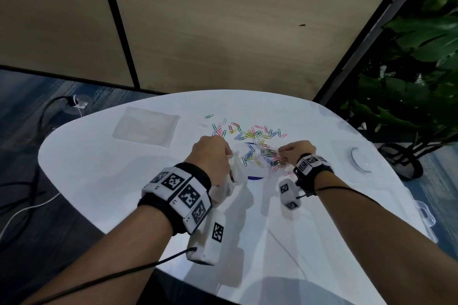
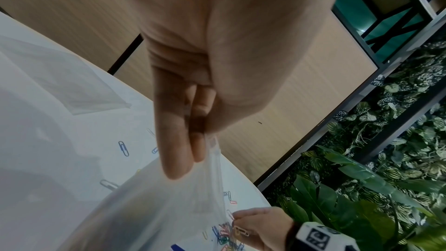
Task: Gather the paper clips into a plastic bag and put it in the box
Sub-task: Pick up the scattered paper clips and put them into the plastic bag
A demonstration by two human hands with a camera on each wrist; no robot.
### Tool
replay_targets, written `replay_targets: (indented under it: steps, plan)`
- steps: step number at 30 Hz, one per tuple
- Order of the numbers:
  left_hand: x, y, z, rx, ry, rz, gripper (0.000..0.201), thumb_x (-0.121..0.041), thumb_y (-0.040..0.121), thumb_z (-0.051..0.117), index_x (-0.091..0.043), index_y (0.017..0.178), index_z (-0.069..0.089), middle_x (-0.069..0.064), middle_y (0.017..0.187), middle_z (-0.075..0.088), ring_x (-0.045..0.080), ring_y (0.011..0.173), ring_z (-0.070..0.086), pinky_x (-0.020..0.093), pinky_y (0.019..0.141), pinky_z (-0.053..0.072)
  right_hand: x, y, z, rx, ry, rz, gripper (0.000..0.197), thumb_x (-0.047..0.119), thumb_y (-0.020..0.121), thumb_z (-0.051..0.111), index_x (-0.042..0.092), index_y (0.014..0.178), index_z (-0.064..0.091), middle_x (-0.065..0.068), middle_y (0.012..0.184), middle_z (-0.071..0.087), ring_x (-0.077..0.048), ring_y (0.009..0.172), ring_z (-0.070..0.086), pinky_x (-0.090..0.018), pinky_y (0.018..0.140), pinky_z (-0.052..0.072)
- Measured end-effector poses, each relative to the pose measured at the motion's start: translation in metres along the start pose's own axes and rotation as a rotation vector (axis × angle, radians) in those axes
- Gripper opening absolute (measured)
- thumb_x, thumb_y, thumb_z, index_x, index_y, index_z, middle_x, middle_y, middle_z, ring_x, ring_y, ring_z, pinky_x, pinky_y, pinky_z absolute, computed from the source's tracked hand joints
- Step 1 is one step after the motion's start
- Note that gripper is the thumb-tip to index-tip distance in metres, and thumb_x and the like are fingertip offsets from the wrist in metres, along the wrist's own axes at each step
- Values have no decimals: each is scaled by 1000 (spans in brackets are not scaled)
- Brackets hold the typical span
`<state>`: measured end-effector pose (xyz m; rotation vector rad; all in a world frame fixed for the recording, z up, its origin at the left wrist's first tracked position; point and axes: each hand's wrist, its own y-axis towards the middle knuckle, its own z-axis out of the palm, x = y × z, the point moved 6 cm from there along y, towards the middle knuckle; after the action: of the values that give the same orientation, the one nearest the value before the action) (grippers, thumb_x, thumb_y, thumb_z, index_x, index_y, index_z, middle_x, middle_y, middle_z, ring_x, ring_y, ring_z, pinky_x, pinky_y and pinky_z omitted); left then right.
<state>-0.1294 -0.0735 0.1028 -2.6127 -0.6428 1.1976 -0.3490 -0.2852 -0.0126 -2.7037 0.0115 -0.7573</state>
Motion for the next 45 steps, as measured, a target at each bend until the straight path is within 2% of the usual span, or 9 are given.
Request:
replay_targets:
  steps: [5, 9, 20, 23, 27, 33, 37, 40, 45]
  plan:
    - [-4, -3, -1, 11, 19, 0, 31, 3, 94, 57, -8, 120, 72, 19, 112, 73, 36, 103, 73, 42, 89, 63, 19, -53, -14, 240, 963, 98, 10, -7, 86, 64, -9, 94, 69, -20, 89, 73, -27, 82, 70, -22, 66, 60]
    - [-6, -4, 0, 10, -5, -10, 31, 4, 93, 59, -6, 119, 72, 20, 112, 73, 38, 103, 73, 43, 88, 63, 68, -116, -12, 538, 1006, 0, 22, -6, 88, 62, -10, 109, 67, -18, 102, 72, -22, 91, 72, -21, 77, 58]
    - [-8, -1, 5, -45, 33, 5, 20, -1, 91, 61, -8, 98, 78, 18, 91, 77, 37, 84, 76, 43, 78, 66, 111, -161, 42, 418, 458, -134, 20, -2, 76, 64, 11, 81, 78, -16, 88, 74, -27, 78, 67, -41, 84, 59]
    - [-6, -1, 4, -52, 62, 17, 23, -1, 92, 59, -11, 97, 79, 16, 92, 77, 35, 84, 76, 42, 78, 65, 125, -169, 35, 288, 88, -367, 24, 2, 79, 58, 14, 87, 77, -3, 71, 65, -16, 61, 57, -20, 59, 50]
    - [-1, 0, 0, -36, 29, 15, 24, 2, 90, 56, -7, 90, 79, 18, 82, 77, 35, 79, 77, 42, 74, 66, 140, -179, 27, 339, -141, -596, 19, 7, 86, 58, 13, 86, 76, 6, 61, 59, -10, 59, 54, -22, 62, 42]
    - [7, -1, -8, -30, -1, -11, 30, 3, 90, 63, -7, 117, 72, 19, 104, 75, 37, 98, 74, 42, 84, 64, 98, -125, -7, 449, 445, -275, 24, -3, 91, 54, 10, 89, 74, -17, 102, 73, -28, 88, 72, -39, 75, 61]
    - [12, -5, -13, -22, -9, -16, 28, 5, 91, 60, -4, 114, 73, 20, 99, 76, 37, 94, 75, 42, 83, 65, -5, -49, -34, 16, -257, 6, 42, 31, 93, 58, 19, 133, 56, -12, 136, 57, -31, 124, 54, -38, 108, 41]
    - [15, -7, -15, -20, 15, -19, 28, 5, 90, 61, -5, 113, 74, 19, 100, 75, 36, 94, 75, 42, 83, 65, -62, -42, -15, 93, -482, 201, 60, 35, 96, 47, 13, 148, 28, -20, 150, 33, -38, 136, 36, -46, 112, 33]
    - [17, -8, -18, -14, 33, -25, 30, 6, 91, 59, -5, 114, 74, 19, 99, 76, 37, 94, 75, 43, 83, 65, -44, -37, 35, 112, -529, 174, 50, 25, 96, 43, 10, 143, 36, -21, 147, 28, -44, 134, 29, -54, 109, 32]
